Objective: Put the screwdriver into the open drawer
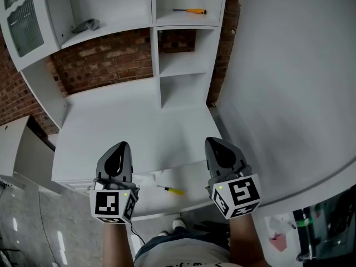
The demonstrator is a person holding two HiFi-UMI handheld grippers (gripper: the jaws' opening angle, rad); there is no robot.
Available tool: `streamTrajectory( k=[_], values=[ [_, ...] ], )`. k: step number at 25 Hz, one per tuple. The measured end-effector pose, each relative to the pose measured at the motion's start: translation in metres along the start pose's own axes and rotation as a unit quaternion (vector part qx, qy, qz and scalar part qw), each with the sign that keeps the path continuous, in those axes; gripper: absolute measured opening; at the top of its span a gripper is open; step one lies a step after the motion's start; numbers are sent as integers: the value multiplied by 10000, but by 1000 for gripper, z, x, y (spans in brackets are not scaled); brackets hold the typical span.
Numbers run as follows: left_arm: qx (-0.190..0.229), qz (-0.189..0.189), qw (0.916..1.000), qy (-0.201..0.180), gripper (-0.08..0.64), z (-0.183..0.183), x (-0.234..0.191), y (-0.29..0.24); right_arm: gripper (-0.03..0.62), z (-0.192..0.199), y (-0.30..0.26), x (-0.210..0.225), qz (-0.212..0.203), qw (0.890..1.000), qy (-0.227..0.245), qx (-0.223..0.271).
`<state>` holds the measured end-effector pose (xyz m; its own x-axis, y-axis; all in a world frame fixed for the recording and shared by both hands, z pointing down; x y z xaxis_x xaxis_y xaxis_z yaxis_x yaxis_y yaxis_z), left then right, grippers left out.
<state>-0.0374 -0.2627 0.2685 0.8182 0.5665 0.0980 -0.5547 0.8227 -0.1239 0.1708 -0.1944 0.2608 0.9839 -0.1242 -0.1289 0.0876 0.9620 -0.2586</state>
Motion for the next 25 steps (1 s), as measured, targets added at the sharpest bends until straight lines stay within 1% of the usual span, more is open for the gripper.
streamTrajectory(
  k=[4,10,15,25],
  values=[
    [63,52,9999,-61,14,0,1,3,8,-2,5,-3,27,10000,76,18],
    [77,126,9999,-53,14,-2,2,7,8,-4,12,-5,70,9999,111,67],
    [132,120,9998,-104,14,-4,1,11,8,-6,15,-7,117,9997,176,90],
    [190,148,9996,-110,14,-8,-4,20,8,-11,16,-21,53,9994,331,101]
  ],
)
Point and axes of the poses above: the fingertips, and each gripper's own axes: y backward along the fingers, x to its right, z out of its underside, the point moved 1 cm from there along y, backward along the fingers, and after that the axes turned 13 degrees about -x, right-handed, at the moved point
